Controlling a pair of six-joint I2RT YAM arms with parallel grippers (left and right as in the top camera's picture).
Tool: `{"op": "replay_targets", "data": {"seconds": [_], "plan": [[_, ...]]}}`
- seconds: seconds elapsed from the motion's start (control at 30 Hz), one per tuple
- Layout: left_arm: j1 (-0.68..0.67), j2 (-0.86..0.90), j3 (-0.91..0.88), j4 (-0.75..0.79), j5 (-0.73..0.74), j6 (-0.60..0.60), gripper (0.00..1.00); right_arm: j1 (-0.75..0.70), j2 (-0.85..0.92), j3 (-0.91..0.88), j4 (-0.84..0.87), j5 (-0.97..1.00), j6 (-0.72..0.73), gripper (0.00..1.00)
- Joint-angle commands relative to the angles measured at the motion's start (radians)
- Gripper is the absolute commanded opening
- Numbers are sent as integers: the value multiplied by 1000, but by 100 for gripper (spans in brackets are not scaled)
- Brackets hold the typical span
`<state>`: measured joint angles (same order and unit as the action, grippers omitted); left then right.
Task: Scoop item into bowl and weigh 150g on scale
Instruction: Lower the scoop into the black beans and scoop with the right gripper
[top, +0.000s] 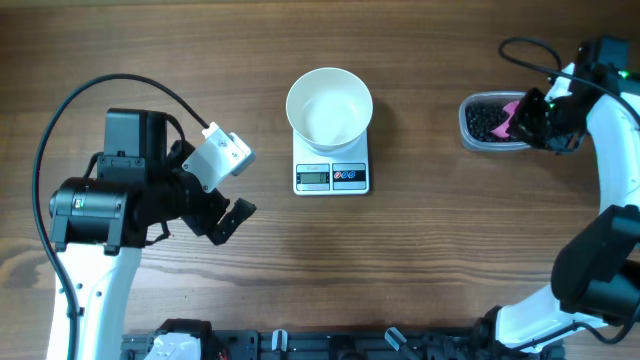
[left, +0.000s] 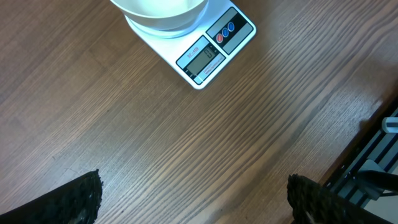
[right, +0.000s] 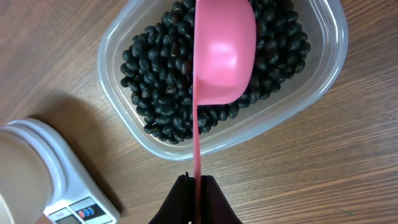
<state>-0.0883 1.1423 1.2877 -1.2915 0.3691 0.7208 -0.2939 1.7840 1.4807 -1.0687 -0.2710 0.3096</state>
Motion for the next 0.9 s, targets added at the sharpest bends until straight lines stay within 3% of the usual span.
{"op": "replay_targets", "data": {"seconds": [0.0,0.87], "plan": [[8,-10,6,0,23,-3,100,-20,25,-15,9,-84,-23,4],[8,-10,6,0,23,-3,100,-119,24,-15,-35,-210,-101,4]]}}
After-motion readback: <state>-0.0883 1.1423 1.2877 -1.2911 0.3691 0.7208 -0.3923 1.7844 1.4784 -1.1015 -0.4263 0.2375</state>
